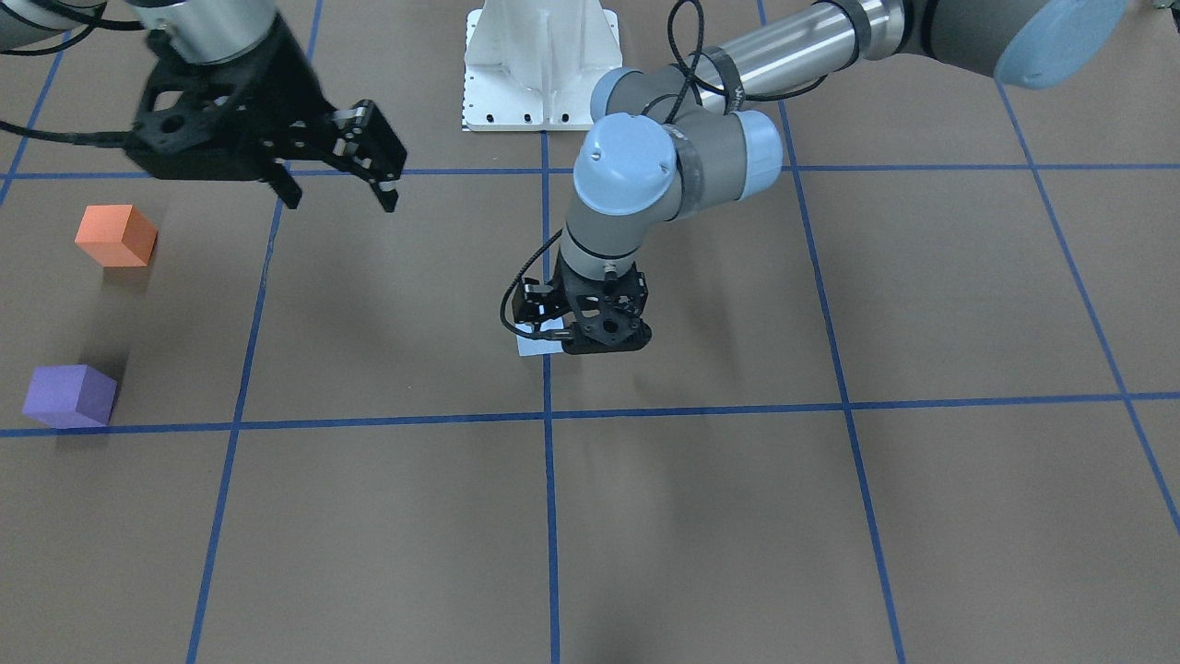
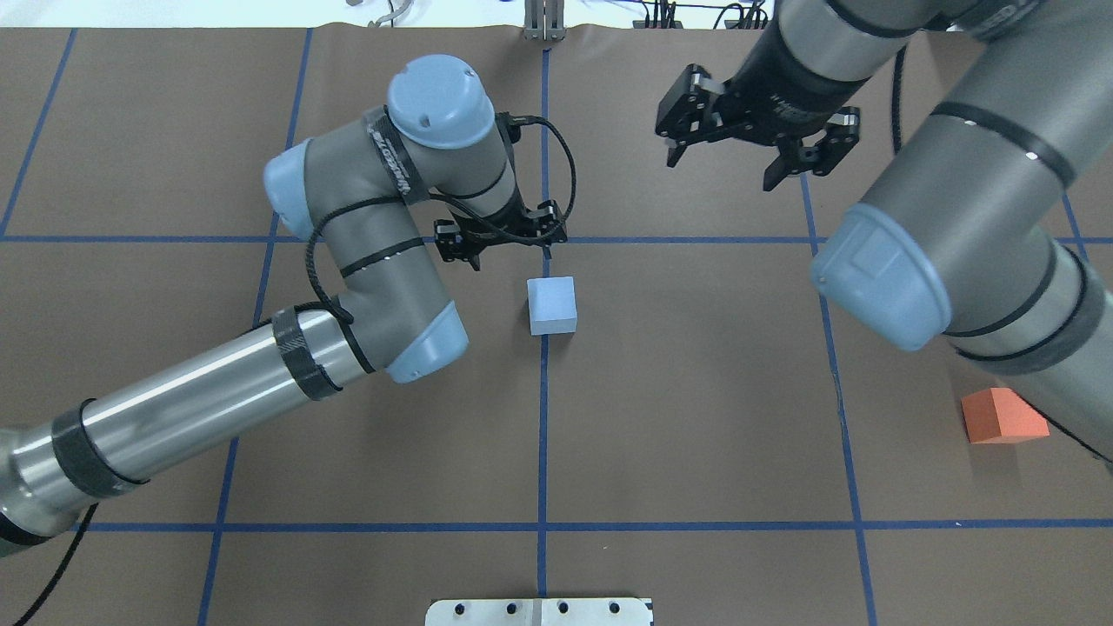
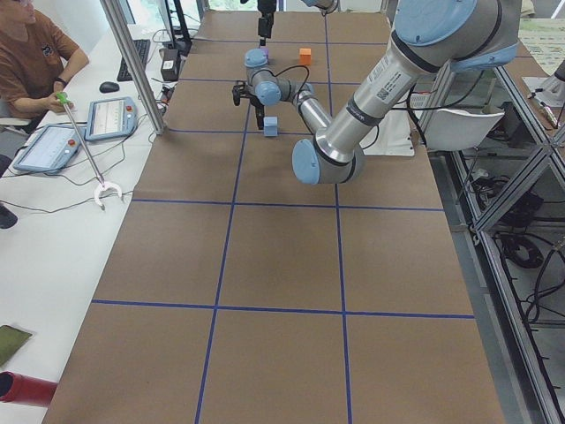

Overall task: Place blue block between orange and purple blocks
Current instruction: 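Release the blue cube and withdraw the left arm while the right arm reaches in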

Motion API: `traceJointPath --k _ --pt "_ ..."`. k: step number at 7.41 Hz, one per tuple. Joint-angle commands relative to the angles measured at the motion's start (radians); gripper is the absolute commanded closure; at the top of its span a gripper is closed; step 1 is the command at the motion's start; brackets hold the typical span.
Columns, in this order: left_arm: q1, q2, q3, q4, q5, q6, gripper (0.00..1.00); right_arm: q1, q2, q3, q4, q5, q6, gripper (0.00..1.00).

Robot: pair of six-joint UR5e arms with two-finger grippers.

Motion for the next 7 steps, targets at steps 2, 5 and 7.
traceJointPath --k 2,5,7 --pt "-0.165 0.31 -0.192 0.002 -0.063 0.241 0.0 -0.17 0.18 -0.189 0.017 -0.149 0.087 0.0" --pt "-0.386 0.578 -0.321 0.003 -0.146 0.585 0.0 -0.243 0.189 -0.431 0.271 -0.24 0.071 0.0" --pt "-0.476 0.615 -0.305 0.006 -0.185 0.719 0.0 -0.282 0.145 -0.45 0.273 -0.295 -0.035 0.0"
